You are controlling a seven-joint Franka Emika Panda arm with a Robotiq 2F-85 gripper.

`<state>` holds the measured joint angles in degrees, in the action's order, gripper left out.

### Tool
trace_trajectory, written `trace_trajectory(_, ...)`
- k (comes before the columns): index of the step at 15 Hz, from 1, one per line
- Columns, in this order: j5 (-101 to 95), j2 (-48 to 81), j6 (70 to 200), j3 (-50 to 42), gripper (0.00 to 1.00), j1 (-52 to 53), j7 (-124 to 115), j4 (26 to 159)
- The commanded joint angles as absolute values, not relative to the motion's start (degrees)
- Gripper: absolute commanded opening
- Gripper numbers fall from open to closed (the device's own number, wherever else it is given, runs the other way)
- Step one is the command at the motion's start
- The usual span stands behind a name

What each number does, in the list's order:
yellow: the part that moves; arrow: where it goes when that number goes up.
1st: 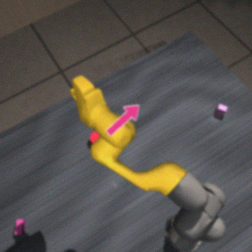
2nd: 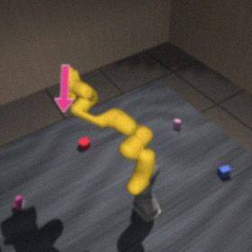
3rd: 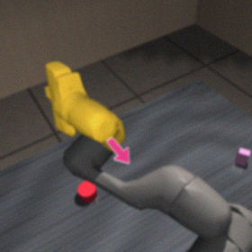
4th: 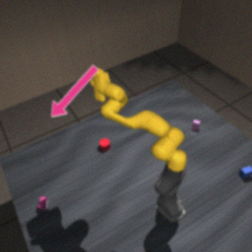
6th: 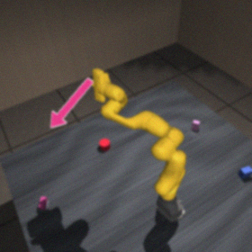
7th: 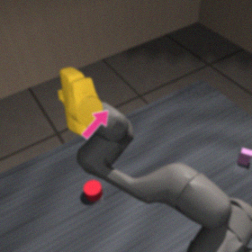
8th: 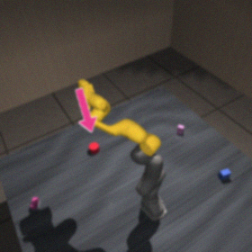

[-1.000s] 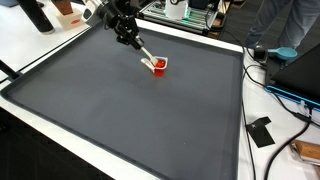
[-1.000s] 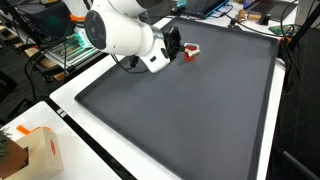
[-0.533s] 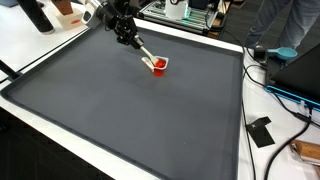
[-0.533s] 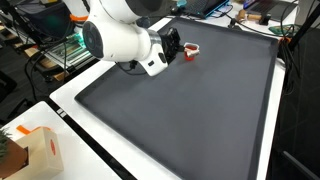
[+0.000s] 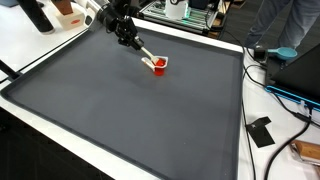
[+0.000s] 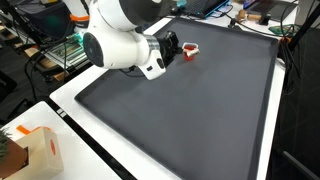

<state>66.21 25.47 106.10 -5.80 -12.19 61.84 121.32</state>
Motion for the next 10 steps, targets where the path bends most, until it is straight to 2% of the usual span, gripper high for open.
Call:
trace_trajectory(1,67.44,26.79,103.91,-6.19,0.03,-12.65,60.84,120.44)
trace_trajectory(10,68.79,27.82,101.78,-6.49,0.03,-12.96,57.76,119.62)
